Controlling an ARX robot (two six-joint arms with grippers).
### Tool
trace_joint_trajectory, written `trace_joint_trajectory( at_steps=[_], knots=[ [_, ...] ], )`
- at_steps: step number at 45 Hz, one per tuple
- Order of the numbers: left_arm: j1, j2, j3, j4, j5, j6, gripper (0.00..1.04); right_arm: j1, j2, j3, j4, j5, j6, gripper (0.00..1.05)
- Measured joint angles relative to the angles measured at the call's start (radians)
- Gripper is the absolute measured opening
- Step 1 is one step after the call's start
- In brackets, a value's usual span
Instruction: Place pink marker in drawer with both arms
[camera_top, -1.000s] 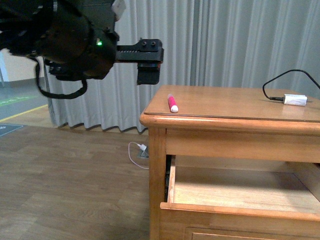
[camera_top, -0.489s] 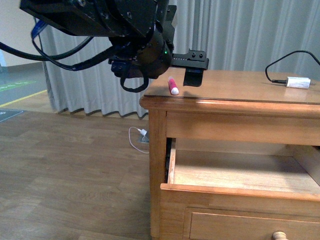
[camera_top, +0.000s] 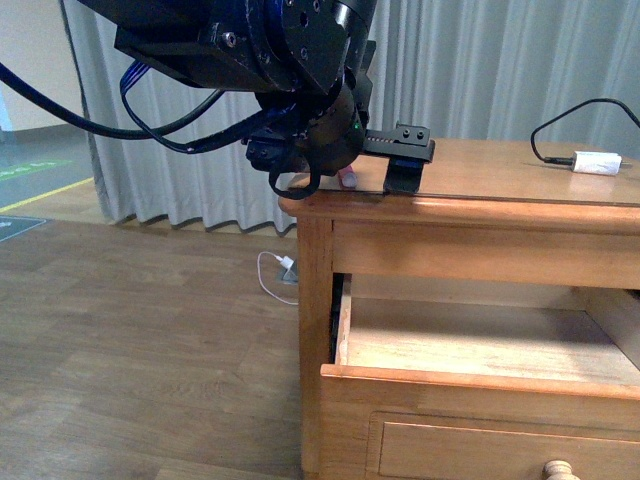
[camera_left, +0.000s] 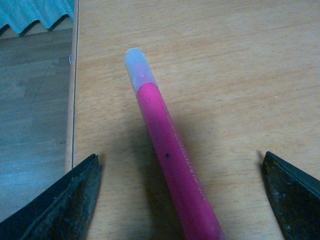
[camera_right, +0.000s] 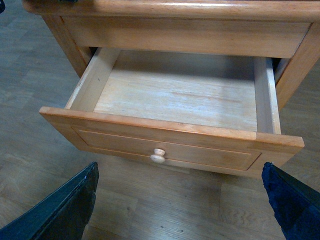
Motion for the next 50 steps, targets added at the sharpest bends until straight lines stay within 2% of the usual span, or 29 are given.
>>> trace_joint_trajectory(
  at_steps=[3,12,21,24,32,41,50],
  knots=[
    [0.0,0.004,0.01,-0.009,0.0,0.003,0.97,0.0,0.0,0.0,0.0,0.0,0.0,0.96],
    [0.0,0.007,0.014,-0.019,0.009,0.005,0.57,0.0,0.0,0.0,0.0,0.0,0.0,0.96],
    [0.0,0.007,0.013,-0.019,0.008,0.021,0.25,0.0,0.0,0.0,0.0,0.0,0.0,0.96],
    [0.001,0.007,0.011,-0.019,0.008,0.026,0.18,0.0,0.0,0.0,0.0,0.0,0.0,0.96],
    [0.008,-0.011,-0.024,0.025,0.059,0.055,0.15,0.0,0.0,0.0,0.0,0.0,0.0,0.96],
    [0.022,-0.079,-0.131,0.127,0.216,0.107,0.15,0.0,0.0,0.0,0.0,0.0,0.0,0.96],
    [0.038,-0.206,-0.208,0.15,0.385,0.194,0.15,0.0,0.0,0.0,0.0,0.0,0.0,0.96]
  ],
)
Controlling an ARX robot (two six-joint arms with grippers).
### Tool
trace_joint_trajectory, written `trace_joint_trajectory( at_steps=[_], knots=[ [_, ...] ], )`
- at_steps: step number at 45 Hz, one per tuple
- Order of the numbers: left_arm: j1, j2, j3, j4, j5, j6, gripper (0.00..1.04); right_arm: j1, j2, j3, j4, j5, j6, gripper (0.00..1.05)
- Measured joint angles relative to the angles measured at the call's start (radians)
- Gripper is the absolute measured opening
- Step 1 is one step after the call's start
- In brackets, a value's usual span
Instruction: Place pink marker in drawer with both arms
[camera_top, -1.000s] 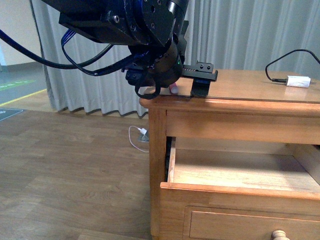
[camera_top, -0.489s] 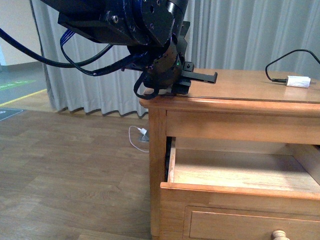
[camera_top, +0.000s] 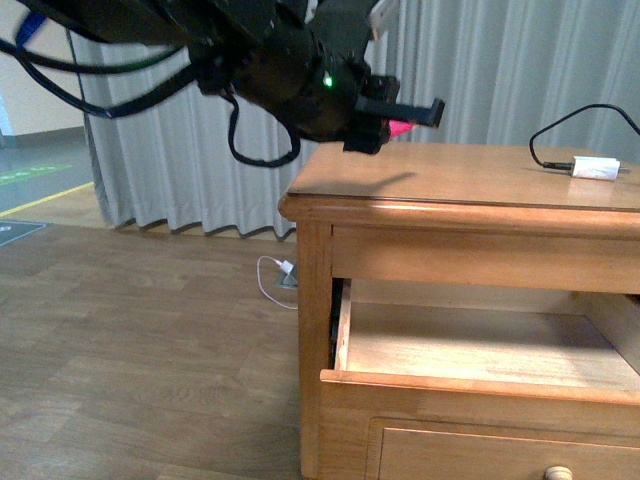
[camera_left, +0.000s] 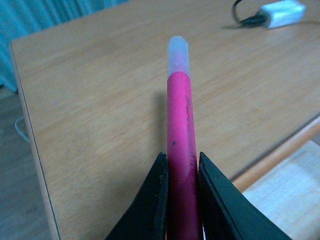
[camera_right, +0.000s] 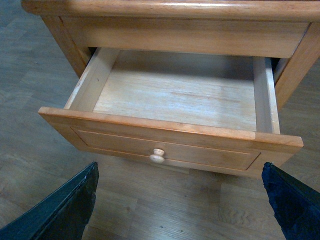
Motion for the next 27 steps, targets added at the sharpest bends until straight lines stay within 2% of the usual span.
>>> trace_joint_trajectory(
  at_steps=[4,13,19,27],
  knots=[
    [0.003,-0.095,-0.062,0.008,0.111,0.068,0.15,0.0,0.0,0.0,0.0,0.0,0.0,0.96],
    [-0.011,-0.214,-0.201,0.009,0.249,0.187,0.15,0.0,0.0,0.0,0.0,0.0,0.0,0.96],
    [-0.039,-0.225,-0.273,0.03,0.266,0.241,0.15,0.0,0.0,0.0,0.0,0.0,0.0,0.96],
    [-0.093,-0.181,-0.329,0.078,0.208,0.287,0.15,0.0,0.0,0.0,0.0,0.0,0.0,0.96]
  ],
)
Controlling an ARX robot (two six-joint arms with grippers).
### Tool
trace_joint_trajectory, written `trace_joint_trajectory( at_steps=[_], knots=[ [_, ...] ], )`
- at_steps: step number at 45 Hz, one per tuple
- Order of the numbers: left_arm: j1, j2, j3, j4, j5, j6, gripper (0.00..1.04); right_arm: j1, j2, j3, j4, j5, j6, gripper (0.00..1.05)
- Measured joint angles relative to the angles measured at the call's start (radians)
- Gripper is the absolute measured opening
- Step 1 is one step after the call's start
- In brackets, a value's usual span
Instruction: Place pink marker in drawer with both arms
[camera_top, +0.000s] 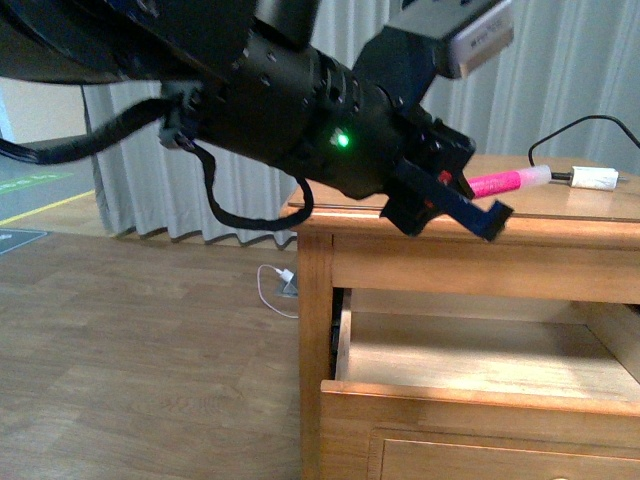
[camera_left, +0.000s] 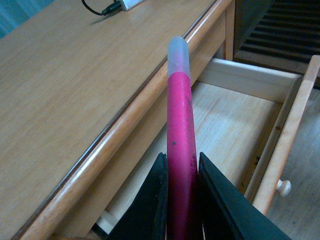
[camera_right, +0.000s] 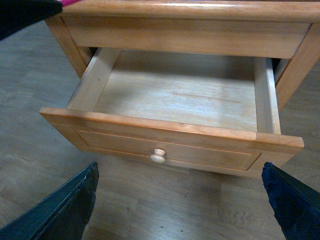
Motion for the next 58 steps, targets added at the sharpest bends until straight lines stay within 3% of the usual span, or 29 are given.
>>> trace_joint_trajectory(
  at_steps=[11,36,49,58],
  knots=[
    [-0.056,0.124,0.0,0.035,-0.106,0.019,0.15,0.0,0.0,0.0,0.0,0.0,0.0,0.96],
    [-0.088,0.316,0.083,0.065,-0.195,-0.004,0.15,0.0,0.0,0.0,0.0,0.0,0.0,0.96],
    [-0.08,0.275,0.048,0.108,-0.206,-0.092,0.71,0.0,0.0,0.0,0.0,0.0,0.0,0.96],
    [-0.025,0.103,-0.062,0.137,-0.269,-0.182,0.99,0.0,0.0,0.0,0.0,0.0,0.0,0.96]
  ],
)
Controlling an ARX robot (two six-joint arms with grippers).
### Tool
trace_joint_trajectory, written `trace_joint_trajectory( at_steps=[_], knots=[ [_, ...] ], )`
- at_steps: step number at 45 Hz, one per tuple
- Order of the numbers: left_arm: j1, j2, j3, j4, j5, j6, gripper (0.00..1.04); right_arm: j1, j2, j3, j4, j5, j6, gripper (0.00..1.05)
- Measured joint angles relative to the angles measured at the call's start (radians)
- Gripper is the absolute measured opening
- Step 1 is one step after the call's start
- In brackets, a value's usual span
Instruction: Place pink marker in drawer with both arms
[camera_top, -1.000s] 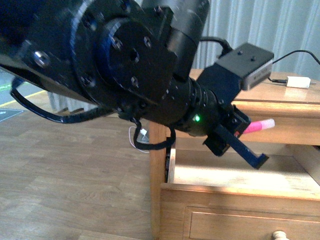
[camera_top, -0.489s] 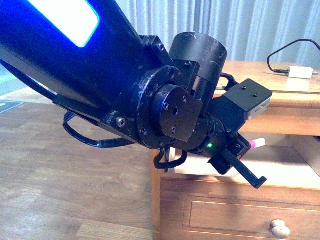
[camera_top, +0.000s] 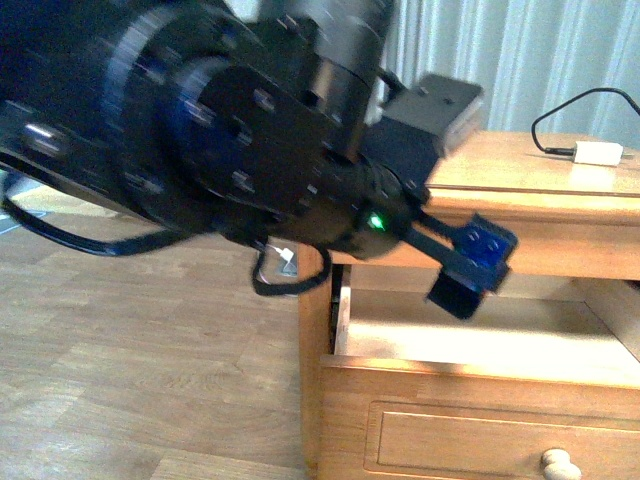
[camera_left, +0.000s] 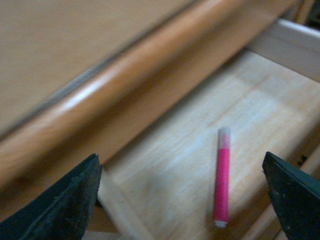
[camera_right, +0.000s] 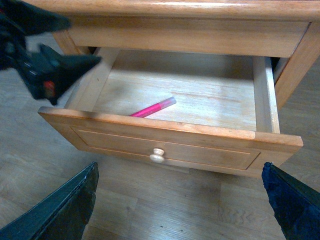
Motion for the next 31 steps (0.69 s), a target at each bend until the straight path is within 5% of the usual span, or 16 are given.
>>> trace_joint_trajectory(
  at_steps=[13,31],
  knots=[
    [0.168,-0.46,-0.282,0.038,0.066,-0.18,0.99,0.0,0.0,0.0,0.0,0.0,0.0,0.96],
    [0.474,-1.109,-0.607,-0.16,0.228,-0.307,0.99,0.0,0.0,0.0,0.0,0.0,0.0,0.96]
  ],
)
